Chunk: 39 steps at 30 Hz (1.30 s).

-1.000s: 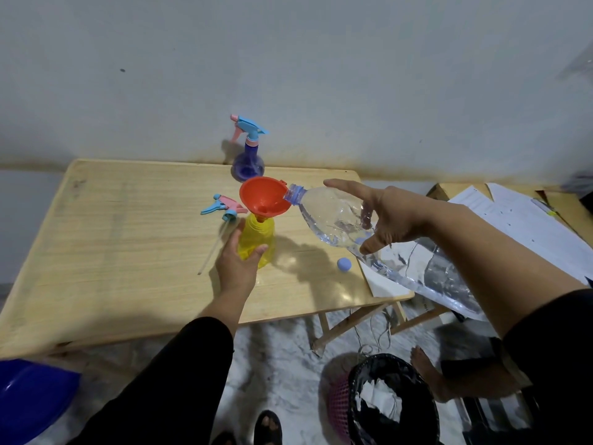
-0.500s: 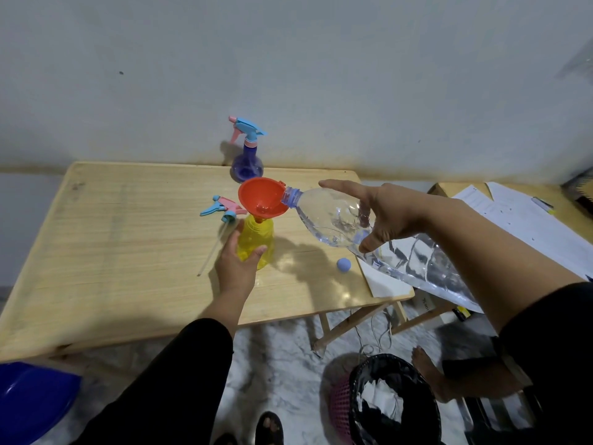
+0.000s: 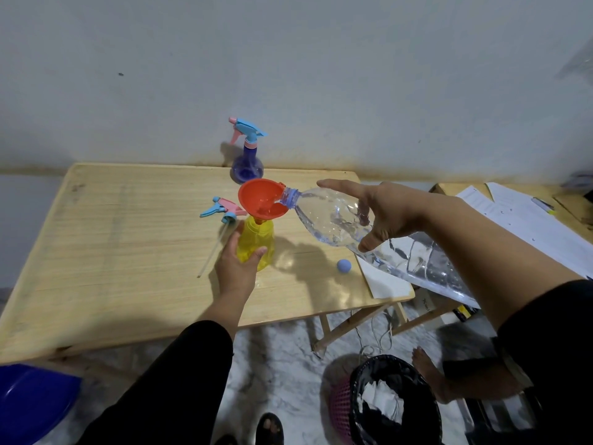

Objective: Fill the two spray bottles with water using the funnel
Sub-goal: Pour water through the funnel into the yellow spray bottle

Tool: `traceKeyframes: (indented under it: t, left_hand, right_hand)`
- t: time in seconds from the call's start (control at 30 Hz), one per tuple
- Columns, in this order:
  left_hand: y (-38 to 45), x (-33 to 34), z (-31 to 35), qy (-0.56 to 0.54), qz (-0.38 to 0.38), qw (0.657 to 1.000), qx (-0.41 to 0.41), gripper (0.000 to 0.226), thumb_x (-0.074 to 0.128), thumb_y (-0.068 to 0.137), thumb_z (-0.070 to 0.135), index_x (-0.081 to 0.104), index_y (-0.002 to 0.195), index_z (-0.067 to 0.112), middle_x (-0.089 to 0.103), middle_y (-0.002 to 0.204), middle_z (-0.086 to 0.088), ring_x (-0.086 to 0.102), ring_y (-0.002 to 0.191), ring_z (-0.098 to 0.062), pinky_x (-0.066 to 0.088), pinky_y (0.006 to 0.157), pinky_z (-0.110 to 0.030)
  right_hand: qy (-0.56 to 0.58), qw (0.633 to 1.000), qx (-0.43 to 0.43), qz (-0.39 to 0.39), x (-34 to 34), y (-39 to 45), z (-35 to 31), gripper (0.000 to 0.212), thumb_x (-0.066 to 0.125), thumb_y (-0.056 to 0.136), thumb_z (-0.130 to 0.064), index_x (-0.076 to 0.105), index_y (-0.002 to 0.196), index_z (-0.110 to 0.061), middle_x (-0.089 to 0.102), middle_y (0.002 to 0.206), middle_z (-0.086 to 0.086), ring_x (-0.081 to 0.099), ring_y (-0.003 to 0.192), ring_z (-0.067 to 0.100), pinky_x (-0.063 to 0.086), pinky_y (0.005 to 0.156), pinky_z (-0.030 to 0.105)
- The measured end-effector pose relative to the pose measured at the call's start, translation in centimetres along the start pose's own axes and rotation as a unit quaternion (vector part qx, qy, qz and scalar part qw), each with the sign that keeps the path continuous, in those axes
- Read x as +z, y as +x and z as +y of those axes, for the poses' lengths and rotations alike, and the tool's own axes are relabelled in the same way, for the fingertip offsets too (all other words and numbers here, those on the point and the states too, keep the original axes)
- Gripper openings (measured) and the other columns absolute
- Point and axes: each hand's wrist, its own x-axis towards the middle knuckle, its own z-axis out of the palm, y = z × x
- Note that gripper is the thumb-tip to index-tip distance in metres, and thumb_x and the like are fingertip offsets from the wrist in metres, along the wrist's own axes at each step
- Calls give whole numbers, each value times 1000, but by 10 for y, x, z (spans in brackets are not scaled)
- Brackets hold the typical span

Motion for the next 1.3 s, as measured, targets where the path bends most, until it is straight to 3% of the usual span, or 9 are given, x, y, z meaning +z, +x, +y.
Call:
traceKeyframes:
  t: [0.1,0.23,0.4,0.53,0.8,0.93,1.0,1.17,1.3]
  left_hand:
    - [0,0,0,1,-1,1000,-1,69,73,78,37,42,139,24,53,136,-2,50,123,-23,37,94,-28]
    - [-1,0,1,-6,0,1000,7,68,73,78,34,43,139,25,54,135,-1,50,122,-22,35,90,-24]
    - [0,1,-2,-12,-1,1000,3,68,73,78,34,43,138,24,55,134,-2,51,120,-22,34,88,-23]
    - [0,1,-2,-18,2,1000,14,68,74,77,30,44,138,23,55,134,-1,51,121,-21,32,88,-20]
    - [1,1,-5,-28,3,999,28,66,76,76,30,47,135,28,59,125,5,51,113,-8,35,91,-19]
    - [8,5,-19,-52,-9,998,19,75,71,60,62,43,128,48,56,123,19,54,119,-11,42,104,-38]
    - [15,8,-32,-61,-9,998,9,80,71,56,67,41,128,49,57,128,16,54,120,-10,42,104,-42]
    - [12,11,-22,-67,8,998,11,72,79,72,29,45,136,27,56,133,3,53,122,-14,41,106,-38]
    - [14,12,-24,-55,20,998,24,68,76,77,19,46,137,20,56,132,-2,54,120,-15,42,105,-35]
  right_hand:
    - [-1,1000,0,1,-1,1,0,119,85,63,-21,3,139,-60,64,89,11,61,84,24,44,78,29]
    - [4,1000,-4,5,1,2,2,120,86,62,-22,2,138,-61,62,87,9,61,84,23,47,84,33]
    - [55,998,-17,36,9,-1,6,118,85,63,-22,2,137,-63,61,89,5,56,67,3,45,75,27]
    - [135,985,-19,106,21,0,11,118,86,63,-23,3,136,-64,61,94,3,66,73,14,49,77,22]
    - [291,894,-47,338,36,21,32,118,85,63,-16,6,143,-51,62,93,6,65,83,16,53,80,25]
    - [330,833,-39,441,40,40,43,116,83,68,-18,0,144,-47,56,120,9,61,91,13,54,81,28]
    - [351,806,-14,476,43,51,46,117,83,68,-21,-2,145,-45,57,117,8,61,93,10,53,80,27]
    - [413,757,19,507,59,80,50,118,84,65,-21,-3,140,-51,62,108,4,63,97,9,52,84,31]
    - [443,738,13,509,74,101,55,117,83,65,-18,-1,137,-55,62,110,4,62,101,7,51,88,27]
